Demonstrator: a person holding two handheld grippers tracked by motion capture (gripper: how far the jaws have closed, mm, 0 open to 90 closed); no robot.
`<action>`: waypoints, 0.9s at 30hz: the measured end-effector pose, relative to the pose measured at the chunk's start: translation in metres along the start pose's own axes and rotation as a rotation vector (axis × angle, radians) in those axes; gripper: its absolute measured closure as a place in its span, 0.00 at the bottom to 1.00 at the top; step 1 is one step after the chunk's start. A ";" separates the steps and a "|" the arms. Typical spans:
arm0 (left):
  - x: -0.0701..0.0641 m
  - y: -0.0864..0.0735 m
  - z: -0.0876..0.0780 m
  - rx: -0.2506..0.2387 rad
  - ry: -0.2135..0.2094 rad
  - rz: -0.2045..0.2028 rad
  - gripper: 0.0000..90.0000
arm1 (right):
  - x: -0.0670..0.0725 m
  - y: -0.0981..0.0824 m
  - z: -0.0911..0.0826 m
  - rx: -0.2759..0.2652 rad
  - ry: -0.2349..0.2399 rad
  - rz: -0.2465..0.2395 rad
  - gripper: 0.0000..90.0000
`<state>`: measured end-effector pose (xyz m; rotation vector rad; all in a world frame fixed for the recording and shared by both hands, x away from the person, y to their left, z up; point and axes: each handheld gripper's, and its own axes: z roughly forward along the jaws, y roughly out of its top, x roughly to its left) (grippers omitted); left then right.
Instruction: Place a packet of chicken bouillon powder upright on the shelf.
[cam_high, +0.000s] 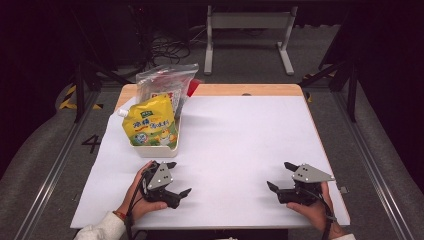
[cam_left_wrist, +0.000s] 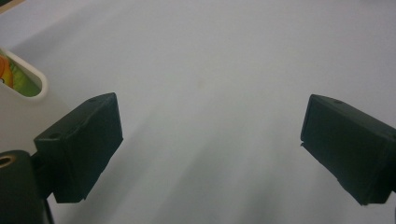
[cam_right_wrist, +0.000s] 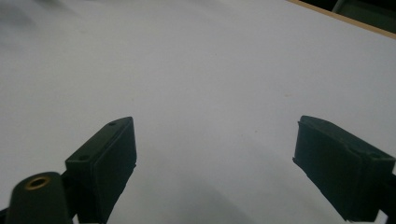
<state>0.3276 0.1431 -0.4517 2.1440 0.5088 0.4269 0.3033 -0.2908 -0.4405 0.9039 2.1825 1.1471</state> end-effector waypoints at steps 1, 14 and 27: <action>0.000 0.000 0.000 0.000 0.000 -0.003 0.07 | 0.000 0.000 0.000 0.000 0.000 0.000 0.14; 0.001 0.000 0.000 0.007 0.012 0.006 0.07 | 0.000 0.000 0.000 0.003 -0.001 -0.007 0.14; 0.003 0.001 0.001 0.008 0.018 -0.001 0.07 | 0.001 -0.001 0.000 0.009 0.006 -0.002 0.14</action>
